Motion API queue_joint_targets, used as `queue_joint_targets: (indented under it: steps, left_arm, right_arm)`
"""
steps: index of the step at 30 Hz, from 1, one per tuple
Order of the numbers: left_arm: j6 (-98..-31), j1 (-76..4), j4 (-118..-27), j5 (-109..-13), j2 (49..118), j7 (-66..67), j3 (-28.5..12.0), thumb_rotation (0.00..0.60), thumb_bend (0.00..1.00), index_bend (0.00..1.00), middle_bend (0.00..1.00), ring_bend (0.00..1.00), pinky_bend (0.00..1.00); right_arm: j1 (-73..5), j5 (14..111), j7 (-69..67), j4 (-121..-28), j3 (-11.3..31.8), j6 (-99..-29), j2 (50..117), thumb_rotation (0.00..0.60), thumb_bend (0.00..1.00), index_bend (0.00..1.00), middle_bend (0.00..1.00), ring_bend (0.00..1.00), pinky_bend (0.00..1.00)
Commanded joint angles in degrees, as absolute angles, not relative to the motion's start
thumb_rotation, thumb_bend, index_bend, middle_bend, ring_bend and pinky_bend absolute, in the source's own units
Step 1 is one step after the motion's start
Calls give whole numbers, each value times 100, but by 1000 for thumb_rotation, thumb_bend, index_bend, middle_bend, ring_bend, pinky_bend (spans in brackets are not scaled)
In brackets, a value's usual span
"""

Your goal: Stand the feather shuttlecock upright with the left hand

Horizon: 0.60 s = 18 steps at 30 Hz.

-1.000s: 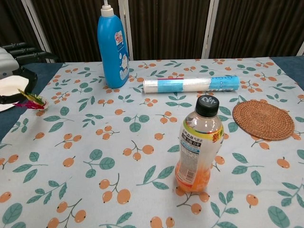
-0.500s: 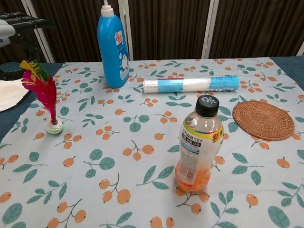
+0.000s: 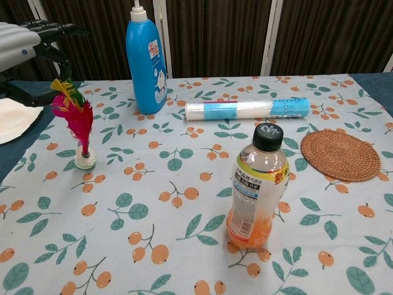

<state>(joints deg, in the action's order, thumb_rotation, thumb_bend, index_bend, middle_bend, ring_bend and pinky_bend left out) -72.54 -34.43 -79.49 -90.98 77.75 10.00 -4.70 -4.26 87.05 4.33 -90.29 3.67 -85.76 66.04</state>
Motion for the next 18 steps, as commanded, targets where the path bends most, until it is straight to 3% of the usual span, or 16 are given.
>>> queue_joint_targets:
  steps: [1, 12, 15, 18]
  left_arm:
    - [-7258, -3474, -8034, -9069, 7817, 1066, -530, 600, 445, 619, 14, 0, 0]
    - [-7138, -3467, -8211, -9002, 7915, 1212, -486, 600, 444, 586, 5, 0, 0]
    - [-7157, -3422, -8245, -9019, 7898, 1199, -438, 600, 440, 540, 0, 0, 0]
    - [-7166, -3386, -8283, -9011, 7836, 1160, -417, 600, 372, 433, 0, 0, 0]
  right_arm:
    - [-426, 8712, 437, -9025, 363, -8577, 6605, 600, 153, 120, 0, 0, 0]
    - [-401, 8707, 474, -9063, 357, -8613, 6588, 600, 152, 120, 0, 0, 0]
    - [-394, 8726, 513, -9087, 345, -8627, 6592, 600, 153, 120, 0, 0, 0]
    - [-392, 8722, 544, -9094, 347, -8631, 6600, 600, 154, 120, 0, 0, 0]
